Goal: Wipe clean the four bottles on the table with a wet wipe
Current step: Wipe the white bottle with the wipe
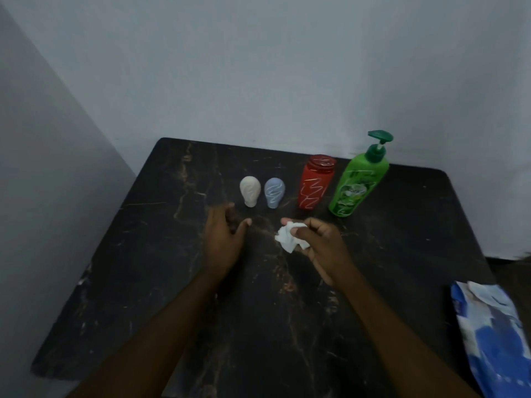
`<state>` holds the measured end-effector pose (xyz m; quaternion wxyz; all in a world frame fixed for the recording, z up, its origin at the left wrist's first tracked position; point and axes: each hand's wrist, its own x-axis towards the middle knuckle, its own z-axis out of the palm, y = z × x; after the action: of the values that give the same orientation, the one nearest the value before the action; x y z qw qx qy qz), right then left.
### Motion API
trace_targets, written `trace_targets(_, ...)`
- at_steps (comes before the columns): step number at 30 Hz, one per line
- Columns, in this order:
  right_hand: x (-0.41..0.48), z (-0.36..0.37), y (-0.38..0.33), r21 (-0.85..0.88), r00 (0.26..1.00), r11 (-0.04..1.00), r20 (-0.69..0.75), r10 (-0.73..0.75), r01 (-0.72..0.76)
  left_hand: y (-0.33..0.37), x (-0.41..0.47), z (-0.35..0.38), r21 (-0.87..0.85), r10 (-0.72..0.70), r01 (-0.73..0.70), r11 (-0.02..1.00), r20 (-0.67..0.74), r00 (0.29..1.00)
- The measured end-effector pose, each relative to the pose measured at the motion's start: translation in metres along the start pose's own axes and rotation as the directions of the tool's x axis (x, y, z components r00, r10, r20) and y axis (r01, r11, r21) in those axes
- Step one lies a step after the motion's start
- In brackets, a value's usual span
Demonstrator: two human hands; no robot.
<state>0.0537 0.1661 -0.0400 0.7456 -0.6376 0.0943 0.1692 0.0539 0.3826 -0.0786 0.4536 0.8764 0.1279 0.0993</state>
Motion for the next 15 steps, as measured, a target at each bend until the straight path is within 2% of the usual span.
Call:
trace_targets(4, 0.016, 0.018, 0.008, -0.072, 0.995, 0.993, -0.015, -0.099, 0.098, -0.009, 0.033, 0.009, -0.032, -0.024, 0.026, 0.999, 0.056, 0.998)
trace_targets(15, 0.030, 0.019, 0.019, -0.089, 0.975, 0.971, 0.045, -0.218, 0.221, -0.005, 0.070, 0.028, -0.158, 0.095, -0.077, 0.984, 0.109, 0.989)
